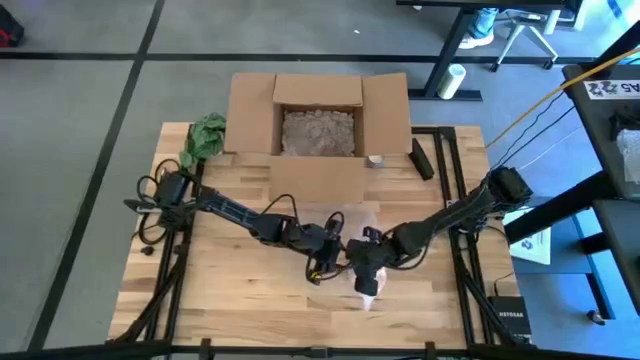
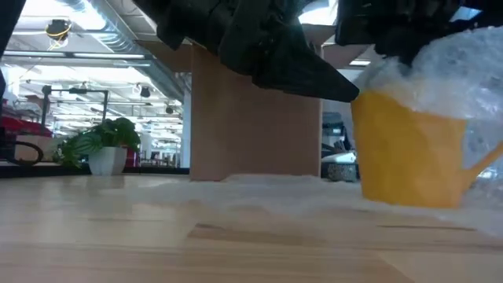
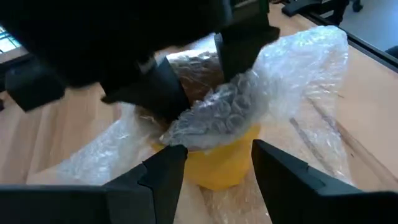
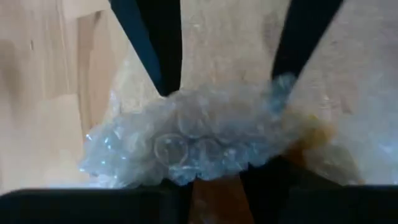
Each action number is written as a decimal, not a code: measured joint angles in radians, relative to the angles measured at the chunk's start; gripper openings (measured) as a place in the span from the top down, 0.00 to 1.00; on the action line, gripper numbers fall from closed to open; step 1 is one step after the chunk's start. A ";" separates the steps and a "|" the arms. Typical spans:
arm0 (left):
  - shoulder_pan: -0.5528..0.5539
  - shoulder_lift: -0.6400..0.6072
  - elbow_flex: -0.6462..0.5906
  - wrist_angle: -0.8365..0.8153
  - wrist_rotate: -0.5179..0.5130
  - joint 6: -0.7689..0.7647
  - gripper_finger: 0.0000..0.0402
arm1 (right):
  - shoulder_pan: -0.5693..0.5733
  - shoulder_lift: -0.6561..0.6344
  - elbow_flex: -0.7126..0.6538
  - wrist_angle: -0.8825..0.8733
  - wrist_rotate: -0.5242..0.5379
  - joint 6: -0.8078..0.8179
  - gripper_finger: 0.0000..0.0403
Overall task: Wrap mug
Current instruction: Wrap the yellow mug with the bubble wrap
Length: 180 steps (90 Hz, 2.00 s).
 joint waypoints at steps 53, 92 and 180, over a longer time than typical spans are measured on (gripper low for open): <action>0.000 0.000 0.000 -0.001 0.000 -0.016 0.58 | -0.011 0.037 0.000 0.020 -0.062 -0.008 0.74; 0.000 0.000 0.000 -0.002 0.001 -0.014 0.58 | -0.010 -0.048 -0.006 -0.010 -0.055 0.013 0.74; 0.000 0.000 0.000 -0.007 0.000 -0.014 0.58 | 0.058 -0.300 -0.003 -0.227 0.025 0.146 0.97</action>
